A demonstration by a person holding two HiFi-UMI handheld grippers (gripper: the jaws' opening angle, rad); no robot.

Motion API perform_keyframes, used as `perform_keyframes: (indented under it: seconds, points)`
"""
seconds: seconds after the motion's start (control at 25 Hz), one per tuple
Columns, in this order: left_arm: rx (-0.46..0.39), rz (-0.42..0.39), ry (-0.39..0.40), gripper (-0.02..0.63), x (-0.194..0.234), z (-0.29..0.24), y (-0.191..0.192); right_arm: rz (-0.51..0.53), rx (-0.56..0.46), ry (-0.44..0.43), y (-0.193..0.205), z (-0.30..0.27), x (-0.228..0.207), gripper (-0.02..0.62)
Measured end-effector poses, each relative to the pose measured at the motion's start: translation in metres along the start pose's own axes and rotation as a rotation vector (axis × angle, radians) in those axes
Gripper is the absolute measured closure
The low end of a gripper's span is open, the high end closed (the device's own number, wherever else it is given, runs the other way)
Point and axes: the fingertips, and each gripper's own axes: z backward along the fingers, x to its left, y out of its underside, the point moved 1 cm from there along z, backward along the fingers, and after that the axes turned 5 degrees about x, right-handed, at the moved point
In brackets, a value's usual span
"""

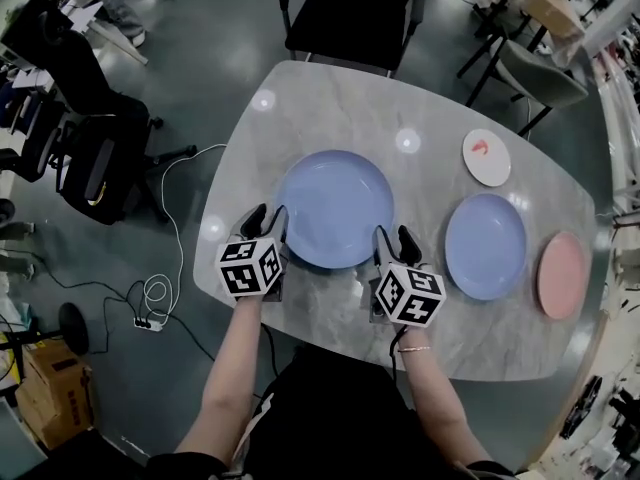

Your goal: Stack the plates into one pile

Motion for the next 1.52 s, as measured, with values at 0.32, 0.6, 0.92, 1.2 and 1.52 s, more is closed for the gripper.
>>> perform_keyframes:
  seconds: [0.32,0.6,0.92,1.2,1.52]
  points:
    - [0.062,-0.006,0.020,0.440,-0.006,-0.027,0.005,-0.006,0.085,-0.007,0.012,-0.019,-0.007,0.413]
    - [0.077,-0.019,-0.007,0.491,-0.004,-0.036,0.003,-0.015,0.114,-0.042,0.016,-0.028,-0.001,0.414]
    - [0.068,-0.041,-0.029,0.543,-0.013,-0.023,-0.003,-0.018,0.066,-0.023,0.003,-0.016,-0.004,0.416]
    - [0.009,-0.096,0.044,0.543,-0.035,-0.007,-0.030,-0.038,-0.018,0.036,-0.014,0.010,-0.004,0.416]
    - [-0.007,-0.197,0.186,0.541,-0.083,-0.002,-0.041,-0.098,-0.118,0.171,-0.015,0.062,-0.023,0.419]
